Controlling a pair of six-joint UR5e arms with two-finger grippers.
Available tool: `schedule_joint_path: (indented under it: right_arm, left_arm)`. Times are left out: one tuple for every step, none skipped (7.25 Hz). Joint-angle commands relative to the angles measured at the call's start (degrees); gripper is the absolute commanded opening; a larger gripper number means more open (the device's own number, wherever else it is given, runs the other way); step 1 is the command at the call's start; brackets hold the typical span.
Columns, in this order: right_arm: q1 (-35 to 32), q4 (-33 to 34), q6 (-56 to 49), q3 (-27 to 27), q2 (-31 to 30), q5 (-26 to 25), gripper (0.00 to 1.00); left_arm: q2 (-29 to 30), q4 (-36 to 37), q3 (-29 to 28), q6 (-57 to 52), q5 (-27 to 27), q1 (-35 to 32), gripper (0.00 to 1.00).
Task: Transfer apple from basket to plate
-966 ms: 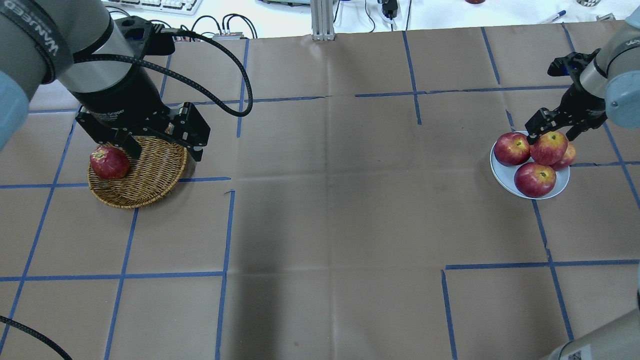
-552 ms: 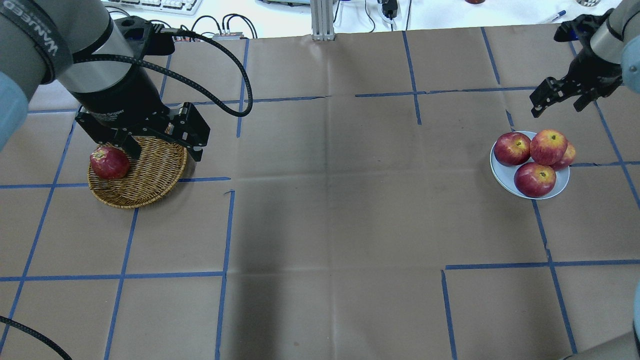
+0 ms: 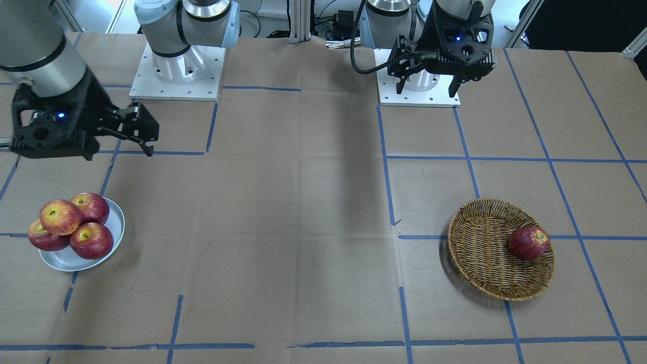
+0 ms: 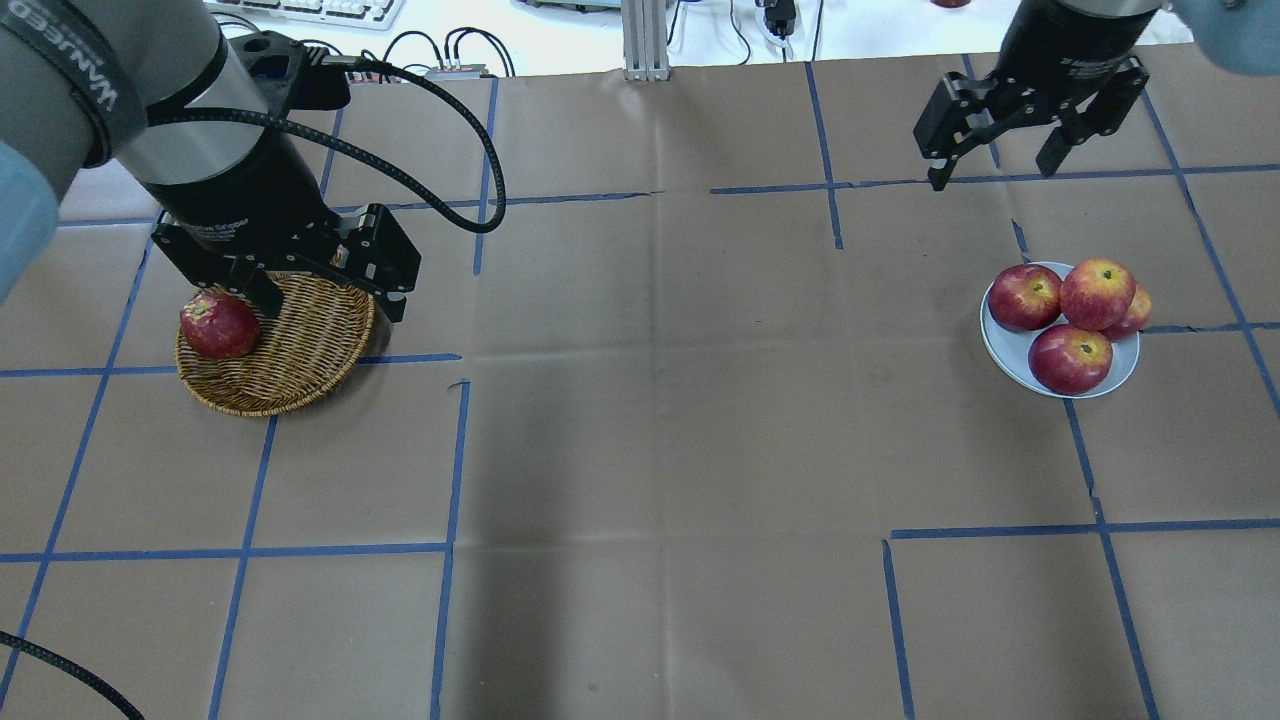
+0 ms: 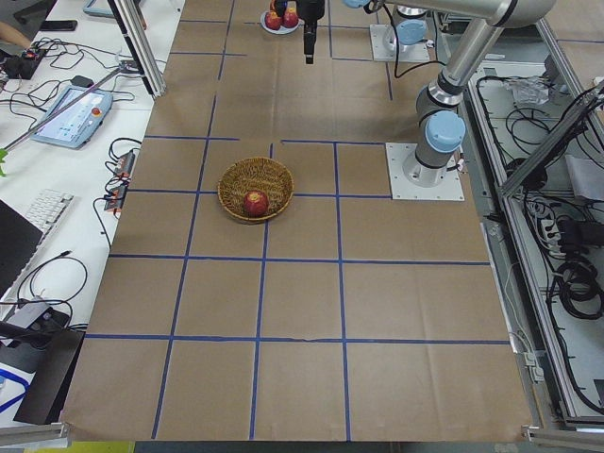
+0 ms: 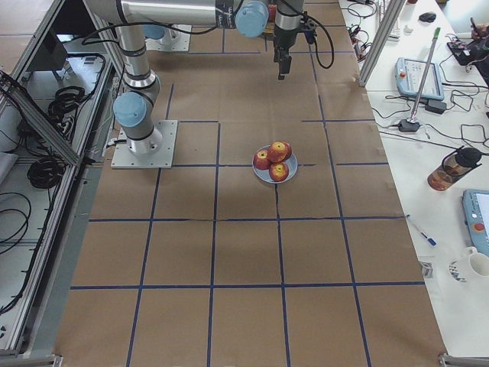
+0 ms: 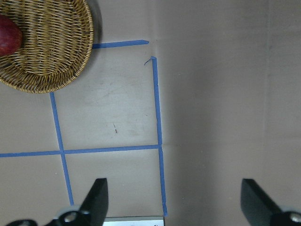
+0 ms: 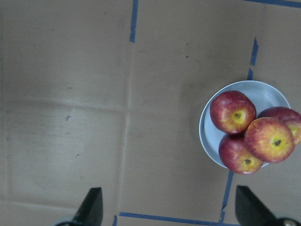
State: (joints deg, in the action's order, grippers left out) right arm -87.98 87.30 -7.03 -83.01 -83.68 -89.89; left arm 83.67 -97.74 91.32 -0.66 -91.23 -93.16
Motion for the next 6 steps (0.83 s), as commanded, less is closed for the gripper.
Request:
schedule_joint_path:
  right_arm:
    - [-3.6,0.4,4.8,-3.0,-0.9,-0.9,1.00]
    - [-2.9,0.3,4.8,-3.7,-1.8,-0.9,1.00]
    - [-2.6,0.8,4.7,-5.2,-2.5,-0.8,1.00]
    - [-2.0,1.0,4.9,-5.6,-3.3,-0.6,1.00]
    - [-1.2,1.8,4.7,-5.7,-3.3,-0.6,1.00]
    - [-1.2,1.9,4.7,-5.6,-3.3,-0.6,1.00]
  left_arm:
    - [0.0,0.0,0.0,0.0,0.0,0.0,0.99]
    - [0.0,0.0,0.0,0.0,0.0,0.0,0.99]
    - [0.0,0.0,0.0,0.0,0.0,0.0,0.99]
    - [0.0,0.0,0.0,0.0,0.0,0.0,0.99]
    - [0.0,0.0,0.0,0.0,-0.1,0.0,0.99]
    - [0.0,0.0,0.0,0.0,0.0,0.0,0.99]
